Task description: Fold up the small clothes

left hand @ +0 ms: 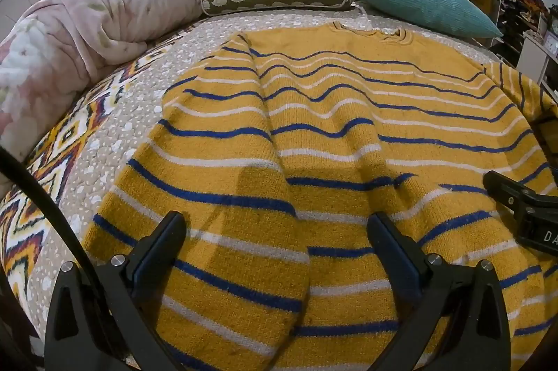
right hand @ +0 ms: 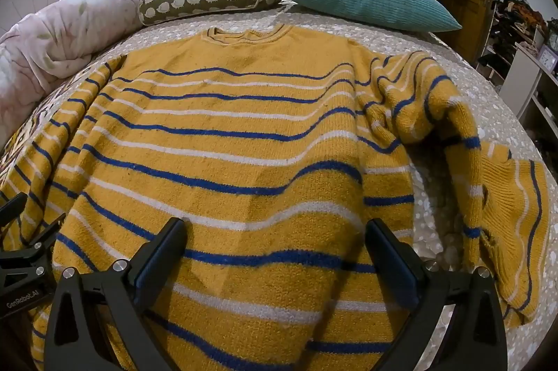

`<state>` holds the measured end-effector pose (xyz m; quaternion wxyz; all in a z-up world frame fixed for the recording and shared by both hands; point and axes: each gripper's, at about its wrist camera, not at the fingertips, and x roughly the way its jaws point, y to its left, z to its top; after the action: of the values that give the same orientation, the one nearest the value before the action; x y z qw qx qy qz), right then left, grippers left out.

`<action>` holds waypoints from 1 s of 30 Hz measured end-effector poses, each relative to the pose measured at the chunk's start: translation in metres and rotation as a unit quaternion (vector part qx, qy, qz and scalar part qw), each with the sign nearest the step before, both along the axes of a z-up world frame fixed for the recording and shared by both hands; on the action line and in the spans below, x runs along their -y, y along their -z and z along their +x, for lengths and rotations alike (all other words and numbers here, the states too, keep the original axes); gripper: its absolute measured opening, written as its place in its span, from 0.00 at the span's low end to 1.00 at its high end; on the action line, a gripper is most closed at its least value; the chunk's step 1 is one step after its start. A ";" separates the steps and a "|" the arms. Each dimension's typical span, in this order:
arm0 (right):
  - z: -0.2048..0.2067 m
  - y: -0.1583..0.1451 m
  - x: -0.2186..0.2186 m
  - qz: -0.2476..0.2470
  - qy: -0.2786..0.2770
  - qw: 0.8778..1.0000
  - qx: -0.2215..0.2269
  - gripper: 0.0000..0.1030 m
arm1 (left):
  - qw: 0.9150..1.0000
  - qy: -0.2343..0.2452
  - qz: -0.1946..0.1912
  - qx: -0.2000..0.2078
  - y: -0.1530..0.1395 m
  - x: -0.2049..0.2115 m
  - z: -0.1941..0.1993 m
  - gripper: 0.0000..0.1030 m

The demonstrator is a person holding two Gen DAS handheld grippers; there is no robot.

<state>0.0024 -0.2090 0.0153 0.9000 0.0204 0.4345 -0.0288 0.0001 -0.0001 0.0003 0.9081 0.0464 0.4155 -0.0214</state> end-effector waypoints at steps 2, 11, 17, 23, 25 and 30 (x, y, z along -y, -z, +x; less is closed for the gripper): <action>0.000 0.000 0.001 0.000 0.000 1.000 0.000 1.00 | 1.000 0.001 0.000 -0.002 -0.001 0.000 0.001 1.00; -0.002 0.001 0.005 0.000 0.000 1.000 0.001 1.00 | 1.000 0.000 0.000 -0.001 0.000 0.000 0.000 1.00; 0.000 0.000 0.001 0.000 0.000 1.000 0.000 1.00 | 1.000 0.000 0.000 0.000 0.000 0.000 0.000 1.00; 0.000 0.000 0.000 -0.001 0.000 1.000 0.000 1.00 | 1.000 -0.001 0.002 0.000 0.000 0.000 0.001 1.00; 0.000 0.000 -0.001 -0.001 0.000 1.000 0.000 1.00 | 1.000 -0.001 0.002 0.000 0.000 0.001 0.001 1.00; -0.001 0.000 -0.001 -0.001 0.000 1.000 0.000 1.00 | 1.000 -0.001 0.005 0.002 0.000 0.001 -0.005 1.00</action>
<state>0.0018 -0.2080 0.0155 0.9000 0.0195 0.4344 -0.0297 -0.0046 -0.0009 -0.0001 0.9089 0.0505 0.4135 -0.0187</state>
